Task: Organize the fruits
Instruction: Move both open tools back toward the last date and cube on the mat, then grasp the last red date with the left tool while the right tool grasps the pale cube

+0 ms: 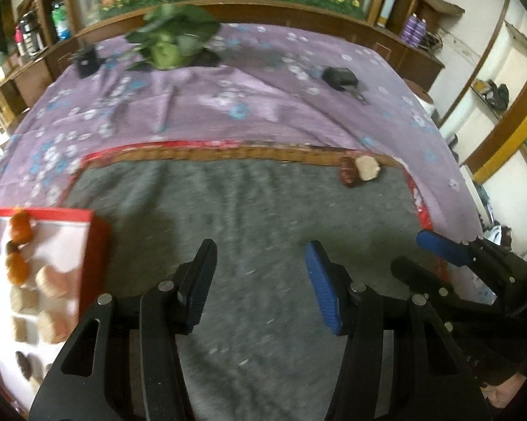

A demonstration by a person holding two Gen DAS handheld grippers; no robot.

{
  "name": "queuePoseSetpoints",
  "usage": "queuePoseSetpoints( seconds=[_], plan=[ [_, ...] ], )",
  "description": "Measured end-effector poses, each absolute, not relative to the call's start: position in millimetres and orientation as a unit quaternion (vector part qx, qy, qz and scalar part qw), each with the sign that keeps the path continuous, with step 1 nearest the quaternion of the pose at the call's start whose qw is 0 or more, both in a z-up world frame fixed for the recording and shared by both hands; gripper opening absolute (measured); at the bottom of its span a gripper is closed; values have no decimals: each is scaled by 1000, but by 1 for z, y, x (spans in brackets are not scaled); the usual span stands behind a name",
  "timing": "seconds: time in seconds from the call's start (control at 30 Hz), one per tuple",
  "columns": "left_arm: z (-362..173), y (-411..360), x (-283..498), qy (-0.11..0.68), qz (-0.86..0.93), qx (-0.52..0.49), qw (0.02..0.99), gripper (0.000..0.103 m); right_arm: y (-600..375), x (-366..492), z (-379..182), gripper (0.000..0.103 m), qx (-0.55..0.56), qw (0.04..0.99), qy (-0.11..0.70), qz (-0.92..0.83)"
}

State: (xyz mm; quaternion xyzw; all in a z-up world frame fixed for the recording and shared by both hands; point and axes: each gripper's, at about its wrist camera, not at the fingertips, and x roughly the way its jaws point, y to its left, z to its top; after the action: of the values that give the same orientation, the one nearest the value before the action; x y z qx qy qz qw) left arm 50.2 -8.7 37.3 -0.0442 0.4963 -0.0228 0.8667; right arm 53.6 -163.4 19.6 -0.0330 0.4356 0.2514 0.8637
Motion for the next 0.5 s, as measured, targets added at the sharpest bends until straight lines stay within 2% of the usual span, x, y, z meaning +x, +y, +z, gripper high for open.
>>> queuePoseSetpoints(
  seconds=[0.5],
  plan=[
    [15, -72, 117, 506, -61, 1, 861, 52, -202, 76, 17, 46, 17, 870, 429, 242]
  ],
)
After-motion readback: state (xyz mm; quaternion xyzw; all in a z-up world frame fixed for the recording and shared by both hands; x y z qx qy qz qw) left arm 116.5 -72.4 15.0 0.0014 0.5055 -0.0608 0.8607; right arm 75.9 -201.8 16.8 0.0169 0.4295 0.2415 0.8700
